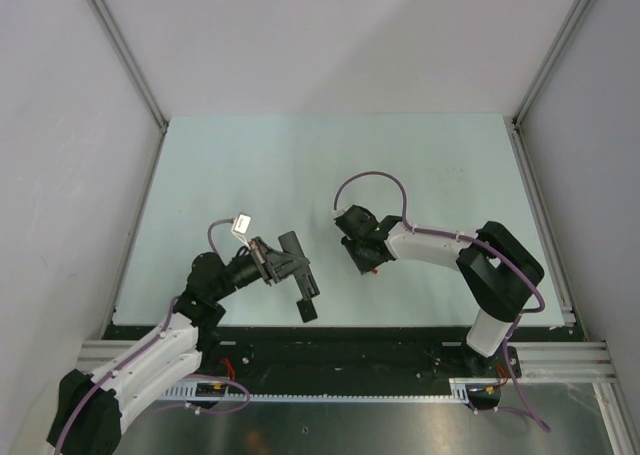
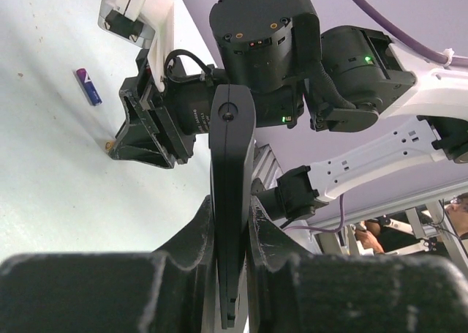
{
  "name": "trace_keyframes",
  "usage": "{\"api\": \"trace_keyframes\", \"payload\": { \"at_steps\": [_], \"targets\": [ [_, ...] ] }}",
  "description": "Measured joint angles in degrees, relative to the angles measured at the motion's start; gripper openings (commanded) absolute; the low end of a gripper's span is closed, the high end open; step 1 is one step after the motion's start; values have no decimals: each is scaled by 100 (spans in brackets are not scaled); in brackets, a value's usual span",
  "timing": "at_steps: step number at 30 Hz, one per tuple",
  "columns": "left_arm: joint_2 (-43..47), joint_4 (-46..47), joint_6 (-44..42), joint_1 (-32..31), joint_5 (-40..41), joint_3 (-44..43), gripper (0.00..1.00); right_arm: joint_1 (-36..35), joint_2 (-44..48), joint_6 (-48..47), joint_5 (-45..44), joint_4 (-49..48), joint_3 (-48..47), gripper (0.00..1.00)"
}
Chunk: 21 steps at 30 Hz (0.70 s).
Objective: Load the batteries into the remote control
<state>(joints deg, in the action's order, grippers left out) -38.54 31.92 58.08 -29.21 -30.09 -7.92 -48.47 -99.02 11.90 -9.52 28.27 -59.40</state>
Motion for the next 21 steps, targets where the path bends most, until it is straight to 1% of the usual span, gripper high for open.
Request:
{"api": "trace_keyframes", "payload": {
  "at_steps": [4,8,9,10,11,16,17,21],
  "targets": [
    [-15,0,-2,-28,11,0,0,7,0,4,2,-2,0,33],
    [-13,0,0,-50,42,0,0,11,0,2,4,-4,0,36],
    [-13,0,0,-55,48,0,0,11,0,2,9,-2,0,36],
    [-13,0,0,-59,50,0,0,11,0,2,13,-2,0,33],
    [-13,0,0,-63,52,0,0,9,0,-2,15,-2,-2,27],
    [4,0,-2,-68,55,0,0,-103,-20,-111,42,4,-20,12],
    [9,0,-2,-68,52,0,0,-136,-26,-149,39,4,-24,6],
    [105,-4,-2,-68,50,0,0,-343,-59,-374,-13,20,-70,1]
  ]
}}
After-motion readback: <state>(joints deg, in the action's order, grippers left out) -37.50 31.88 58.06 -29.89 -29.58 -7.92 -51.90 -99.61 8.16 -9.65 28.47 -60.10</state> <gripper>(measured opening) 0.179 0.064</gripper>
